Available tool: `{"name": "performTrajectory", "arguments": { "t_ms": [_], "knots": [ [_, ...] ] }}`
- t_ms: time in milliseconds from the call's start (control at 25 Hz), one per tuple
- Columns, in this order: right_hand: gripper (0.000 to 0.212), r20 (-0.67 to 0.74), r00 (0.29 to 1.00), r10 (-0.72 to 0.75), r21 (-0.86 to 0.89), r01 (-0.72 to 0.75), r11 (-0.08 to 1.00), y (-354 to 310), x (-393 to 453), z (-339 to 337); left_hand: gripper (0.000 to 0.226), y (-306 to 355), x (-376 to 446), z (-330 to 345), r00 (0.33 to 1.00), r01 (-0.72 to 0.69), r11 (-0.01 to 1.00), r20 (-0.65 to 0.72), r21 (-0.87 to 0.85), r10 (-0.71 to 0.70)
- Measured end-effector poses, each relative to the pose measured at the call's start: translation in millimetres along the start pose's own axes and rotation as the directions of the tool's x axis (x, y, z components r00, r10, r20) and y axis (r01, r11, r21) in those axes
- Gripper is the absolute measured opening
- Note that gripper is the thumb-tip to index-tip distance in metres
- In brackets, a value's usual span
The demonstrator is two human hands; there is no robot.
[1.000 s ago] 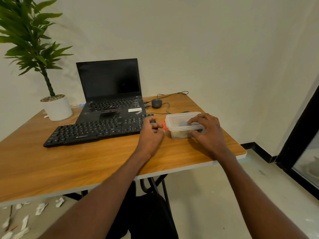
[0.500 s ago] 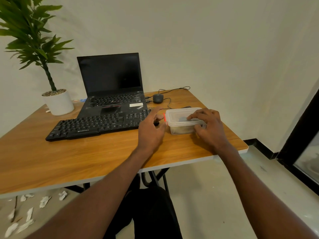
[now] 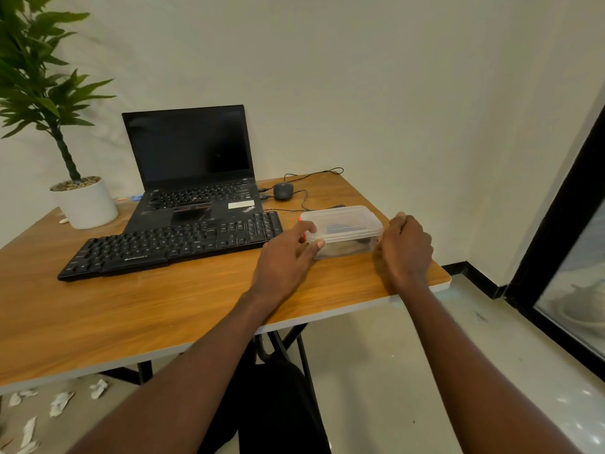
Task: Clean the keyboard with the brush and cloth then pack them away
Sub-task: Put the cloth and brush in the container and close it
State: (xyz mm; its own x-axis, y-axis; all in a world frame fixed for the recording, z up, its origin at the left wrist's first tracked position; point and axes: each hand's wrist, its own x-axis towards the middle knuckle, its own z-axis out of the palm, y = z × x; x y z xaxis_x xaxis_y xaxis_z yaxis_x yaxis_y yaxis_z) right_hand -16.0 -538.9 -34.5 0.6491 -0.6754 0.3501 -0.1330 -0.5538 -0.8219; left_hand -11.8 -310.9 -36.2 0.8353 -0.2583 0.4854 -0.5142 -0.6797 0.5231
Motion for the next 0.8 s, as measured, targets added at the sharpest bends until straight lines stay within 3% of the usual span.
{"name": "performTrajectory", "arguments": {
  "t_ms": [120, 200, 600, 800],
  "knots": [
    [0.064, 0.052, 0.997, -0.052, -0.104, 0.057, 0.993, 0.2, -0.1, 5.3, 0.023, 3.4, 1.0, -1.8, 1.0, -0.006, 1.0, -0.01, 0.03, 0.006],
    [0.065, 0.082, 0.996, -0.036, -0.048, 0.04, 0.998, 0.6, 3.1, 4.9, 0.018, 2.3, 0.6, -2.4, 1.0, -0.002, 1.0, -0.02, 0.018, 0.002],
    [0.048, 0.164, 0.986, 0.034, 0.051, -0.043, 0.998, 1.1, 7.5, 4.4, 0.016, -2.0, 2.8, -1.5, 1.0, -0.001, 1.0, -0.023, 0.013, 0.001],
    [0.035, 0.221, 0.975, 0.032, 0.226, -0.083, 0.971, 3.9, 11.5, 0.9, 0.016, -2.3, 3.6, -0.5, 1.0, 0.012, 1.0, -0.019, -0.001, -0.012]
  ]
}}
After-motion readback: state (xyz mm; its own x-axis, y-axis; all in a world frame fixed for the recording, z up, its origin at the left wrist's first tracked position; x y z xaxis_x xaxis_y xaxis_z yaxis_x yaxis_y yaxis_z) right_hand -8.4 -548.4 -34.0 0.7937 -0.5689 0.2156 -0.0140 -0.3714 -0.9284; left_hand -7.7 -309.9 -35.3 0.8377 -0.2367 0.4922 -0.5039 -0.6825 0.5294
